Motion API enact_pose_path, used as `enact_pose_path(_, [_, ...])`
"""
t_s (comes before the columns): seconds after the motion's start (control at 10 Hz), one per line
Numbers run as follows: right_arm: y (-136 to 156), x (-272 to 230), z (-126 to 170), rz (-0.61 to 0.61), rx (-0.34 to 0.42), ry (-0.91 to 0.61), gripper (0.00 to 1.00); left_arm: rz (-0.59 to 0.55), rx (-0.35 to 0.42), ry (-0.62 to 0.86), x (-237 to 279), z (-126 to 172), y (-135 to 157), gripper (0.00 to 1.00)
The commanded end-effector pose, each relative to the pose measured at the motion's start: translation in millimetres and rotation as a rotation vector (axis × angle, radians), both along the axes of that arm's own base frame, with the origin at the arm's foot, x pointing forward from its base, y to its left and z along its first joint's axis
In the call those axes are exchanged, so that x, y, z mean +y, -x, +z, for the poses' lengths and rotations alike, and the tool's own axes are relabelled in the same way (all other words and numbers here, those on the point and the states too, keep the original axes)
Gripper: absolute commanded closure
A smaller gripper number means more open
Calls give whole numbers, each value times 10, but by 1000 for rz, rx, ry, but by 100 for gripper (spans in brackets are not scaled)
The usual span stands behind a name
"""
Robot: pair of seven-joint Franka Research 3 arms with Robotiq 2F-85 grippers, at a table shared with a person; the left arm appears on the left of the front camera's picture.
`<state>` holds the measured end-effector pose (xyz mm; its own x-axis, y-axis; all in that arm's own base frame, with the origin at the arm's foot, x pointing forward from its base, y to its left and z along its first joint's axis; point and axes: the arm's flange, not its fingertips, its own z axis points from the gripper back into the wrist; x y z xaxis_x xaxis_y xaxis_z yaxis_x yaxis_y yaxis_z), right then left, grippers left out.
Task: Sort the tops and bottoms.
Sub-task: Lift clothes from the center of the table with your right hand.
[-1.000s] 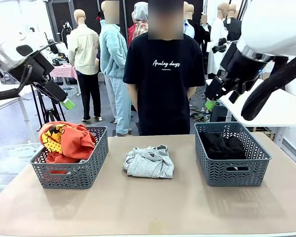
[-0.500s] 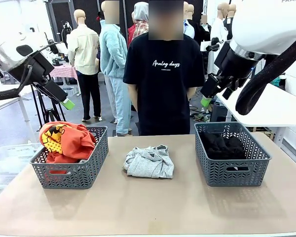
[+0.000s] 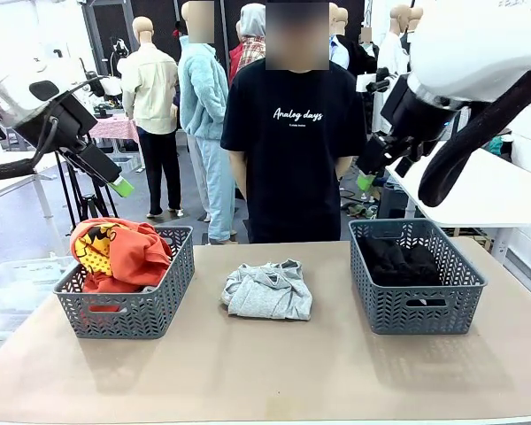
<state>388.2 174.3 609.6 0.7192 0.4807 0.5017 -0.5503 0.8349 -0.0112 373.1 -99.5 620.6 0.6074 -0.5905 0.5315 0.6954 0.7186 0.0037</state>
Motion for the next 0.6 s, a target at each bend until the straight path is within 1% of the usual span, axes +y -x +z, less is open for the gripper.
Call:
enact_pose_path(0.0, [-440, 301, -175, 7, -79, 19, 0, 3, 1, -4, 16, 1, 13, 0])
enact_pose_path(0.1, [-645, 453, -307, 41, -89, 38, 0, 3, 1, -4, 16, 1, 13, 0])
enact_pose_path(0.2, [-828, 609, -426, 120, -96, 3, 0, 3, 1, -4, 16, 1, 13, 0])
enact_pose_path(0.3, [-1027, 801, -568, 191, -93, 8, 0, 3, 1, -4, 16, 1, 13, 0])
enact_pose_path(0.5, [-1334, 1120, -887, 285, -41, 50, 0, 3, 1, -4, 16, 1, 13, 0])
